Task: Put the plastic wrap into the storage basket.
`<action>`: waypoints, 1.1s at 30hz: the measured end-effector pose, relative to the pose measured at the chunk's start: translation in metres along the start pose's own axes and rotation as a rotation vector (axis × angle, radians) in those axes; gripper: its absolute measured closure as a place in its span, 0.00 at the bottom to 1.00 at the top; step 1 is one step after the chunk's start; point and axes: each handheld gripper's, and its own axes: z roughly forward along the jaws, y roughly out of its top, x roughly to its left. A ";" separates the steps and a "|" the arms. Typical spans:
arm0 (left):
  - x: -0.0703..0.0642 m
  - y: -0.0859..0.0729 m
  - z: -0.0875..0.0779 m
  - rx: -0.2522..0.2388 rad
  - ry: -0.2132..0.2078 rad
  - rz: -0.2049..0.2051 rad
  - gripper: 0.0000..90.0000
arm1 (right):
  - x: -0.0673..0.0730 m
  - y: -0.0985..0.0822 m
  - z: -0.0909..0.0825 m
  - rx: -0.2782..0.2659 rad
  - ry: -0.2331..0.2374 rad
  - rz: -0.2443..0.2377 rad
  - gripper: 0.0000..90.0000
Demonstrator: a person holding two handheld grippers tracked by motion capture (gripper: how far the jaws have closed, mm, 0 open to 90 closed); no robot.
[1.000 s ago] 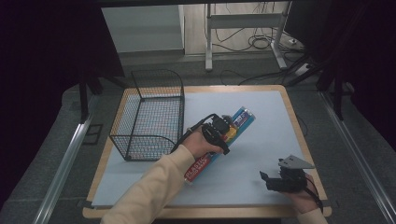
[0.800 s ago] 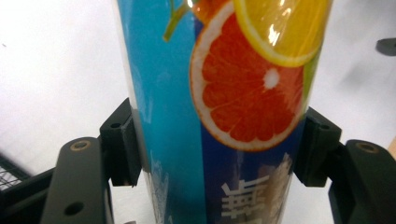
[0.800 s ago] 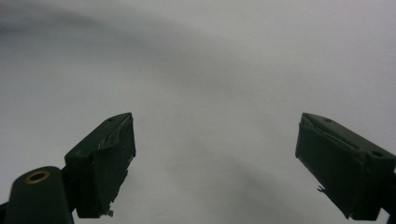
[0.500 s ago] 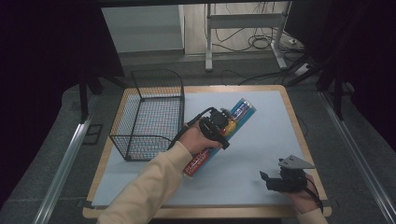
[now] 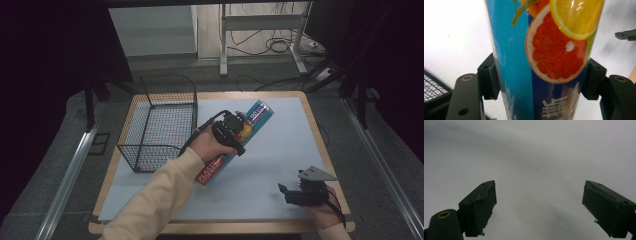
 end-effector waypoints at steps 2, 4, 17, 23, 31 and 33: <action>0.001 0.002 -0.003 -0.006 0.002 0.003 0.35 | 0.000 0.000 0.000 0.001 -0.001 -0.002 0.13; 0.002 0.004 -0.006 -0.007 0.006 0.007 0.35 | 0.000 0.000 0.000 0.000 0.000 -0.002 0.14; 0.015 0.018 -0.035 -0.040 0.039 0.015 0.35 | 0.000 0.000 0.000 -0.001 -0.002 -0.005 0.13; 0.022 0.024 -0.043 -0.059 0.049 0.004 0.35 | 0.000 0.000 0.000 0.001 0.000 -0.006 0.13; 0.029 0.036 -0.047 -0.071 0.066 0.001 0.36 | 0.000 0.000 0.000 0.003 0.000 -0.007 0.13; 0.030 0.039 -0.047 -0.067 0.066 0.004 0.36 | 0.000 0.000 0.000 0.002 0.001 -0.007 0.13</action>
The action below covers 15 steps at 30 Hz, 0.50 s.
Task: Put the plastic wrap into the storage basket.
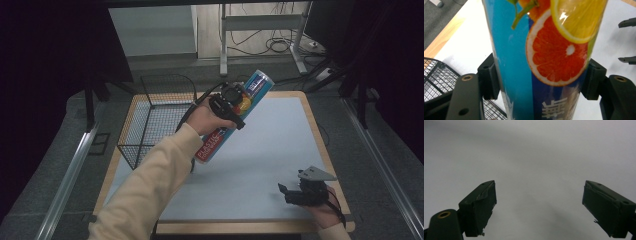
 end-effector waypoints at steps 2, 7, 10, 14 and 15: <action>0.000 0.003 0.000 0.002 -0.001 0.007 0.36 | 0.000 0.000 0.000 -0.001 -0.001 0.001 0.14; 0.005 0.009 -0.001 0.001 -0.006 0.008 0.36 | 0.000 0.000 0.000 0.001 0.002 0.005 0.14; 0.011 0.011 -0.002 0.009 -0.002 0.005 0.36 | 0.000 0.000 0.000 0.004 0.003 0.005 0.13; 0.023 0.012 -0.004 0.003 0.009 -0.016 0.36 | -0.001 0.000 0.001 0.004 0.003 0.003 0.14; 0.027 0.012 -0.005 0.002 0.015 -0.018 0.36 | -0.001 -0.001 0.001 0.005 0.004 0.006 0.13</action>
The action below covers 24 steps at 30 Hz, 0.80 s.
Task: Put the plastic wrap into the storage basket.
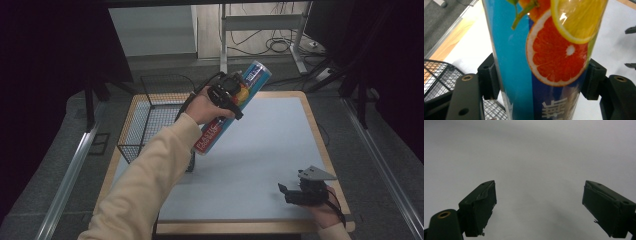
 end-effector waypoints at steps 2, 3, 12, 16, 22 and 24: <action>0.005 0.001 -0.002 -0.002 0.012 -0.004 0.36 | -0.001 0.000 0.001 0.001 -0.003 -0.001 0.13; 0.007 0.001 -0.003 -0.002 0.015 -0.007 0.36 | -0.001 0.000 0.001 0.002 -0.003 0.001 0.13; 0.026 0.002 -0.016 -0.007 0.031 -0.028 0.36 | -0.002 -0.001 0.002 0.007 -0.001 0.006 0.13; 0.035 0.000 -0.020 -0.007 0.037 -0.046 0.36 | -0.002 -0.001 0.001 0.004 -0.003 0.007 0.14; 0.049 -0.007 -0.023 -0.001 0.059 -0.073 0.36 | -0.002 -0.001 0.001 0.006 -0.002 0.007 0.13; 0.053 -0.010 -0.024 0.003 0.070 -0.078 0.36 | -0.002 -0.001 0.002 0.006 -0.002 0.007 0.14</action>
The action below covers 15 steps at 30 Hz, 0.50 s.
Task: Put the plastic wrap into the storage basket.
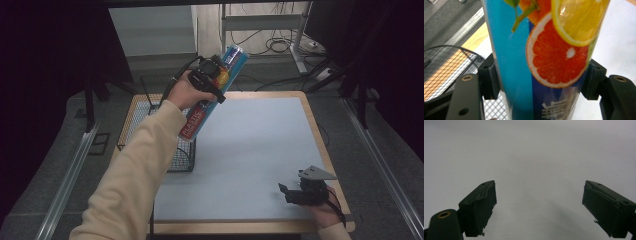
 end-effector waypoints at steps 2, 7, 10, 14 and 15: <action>0.004 -0.003 0.000 0.006 0.007 -0.006 0.36 | 0.000 0.000 0.000 0.000 0.000 0.000 0.14; 0.012 -0.011 0.000 0.009 0.016 -0.026 0.36 | 0.000 0.000 0.000 0.000 0.001 -0.001 0.14; 0.017 -0.016 0.001 0.006 0.020 -0.039 0.36 | 0.000 0.000 0.000 -0.001 0.000 -0.002 0.13; 0.022 -0.021 0.004 0.006 0.024 -0.058 0.36 | 0.000 0.000 0.000 -0.003 -0.001 0.000 0.13; 0.024 -0.023 0.004 0.011 0.025 -0.057 0.36 | 0.000 0.000 0.000 -0.003 -0.002 -0.001 0.14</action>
